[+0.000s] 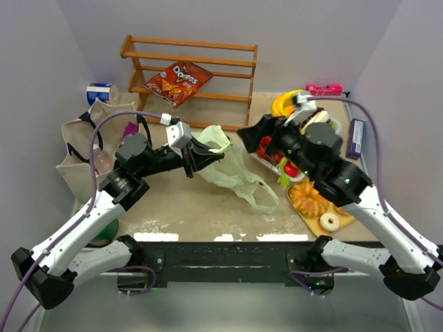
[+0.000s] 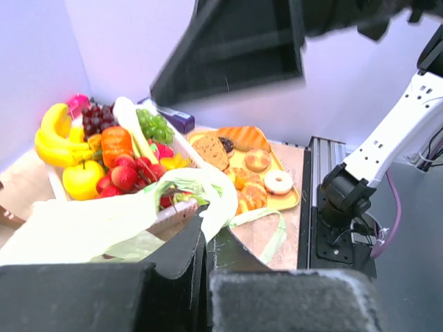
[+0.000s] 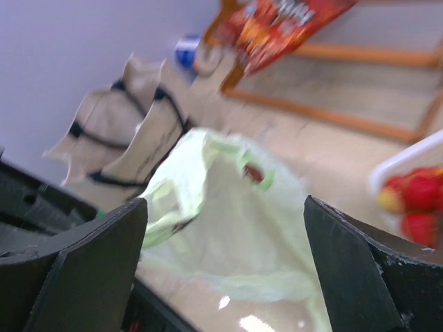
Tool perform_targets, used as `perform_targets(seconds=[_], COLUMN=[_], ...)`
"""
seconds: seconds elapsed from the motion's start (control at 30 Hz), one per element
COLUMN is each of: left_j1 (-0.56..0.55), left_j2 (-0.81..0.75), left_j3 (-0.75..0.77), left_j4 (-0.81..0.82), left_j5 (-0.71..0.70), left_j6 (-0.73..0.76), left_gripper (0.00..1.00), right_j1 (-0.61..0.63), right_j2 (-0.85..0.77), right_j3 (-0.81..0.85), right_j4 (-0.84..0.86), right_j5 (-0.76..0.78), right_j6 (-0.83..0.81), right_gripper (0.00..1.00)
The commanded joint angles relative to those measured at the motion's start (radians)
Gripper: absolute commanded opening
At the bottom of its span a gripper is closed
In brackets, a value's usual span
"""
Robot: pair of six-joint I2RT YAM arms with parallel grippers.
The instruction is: Place the mixed food into the grocery bags and tie them
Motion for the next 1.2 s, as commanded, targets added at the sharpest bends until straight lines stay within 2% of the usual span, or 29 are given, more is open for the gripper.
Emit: perform_targets(seconds=[0.0,0.1,0.2,0.43,0.67,0.97,1.07,1.17], left_j1=[0.041,0.071,0.088,0.097,0.097,0.1,0.101,0.103], left_j2=[-0.035,-0.053,-0.05,-0.03,-0.03,-0.035,-0.035,-0.032], left_j3=[-0.003,-0.058,-0.104,-0.116,-0.122,-0.124,-0.125,-0.125], left_j4=[0.076,0.126,0.149,0.142,0.133,0.117,0.116,0.111], left_j5=[0.091,0.104,0.089,0.09,0.078,0.061,0.058,0.056], left_j6=[0.01,-0.006,-0.006,0.002,0.014,0.025,0.028,0.031], left_gripper=[0.0,0.0,0.0,0.0,0.0,0.0,0.0,0.0], right_j1=[-0.192,-0.314,-0.334,-0.345,-0.343,-0.343,-0.343,-0.343], right_j2=[0.022,0.068,0.093,0.136,0.191,0.277,0.305,0.323], right_j3=[0.071,0.037,-0.003,-0.075,-0.167,-0.201,-0.193,-0.18], right_j4=[-0.181,-0.188,-0.193,-0.201,-0.173,-0.145,-0.135,-0.144], right_j5=[0.054,-0.03,-0.02,-0.004,-0.061,-0.07,-0.066,-0.062], right_j6=[-0.147,-0.183,-0.198,-0.212,-0.21,-0.203,-0.203,-0.204], right_gripper=[0.99,0.99,0.99,0.9,0.82,0.71,0.61,0.41])
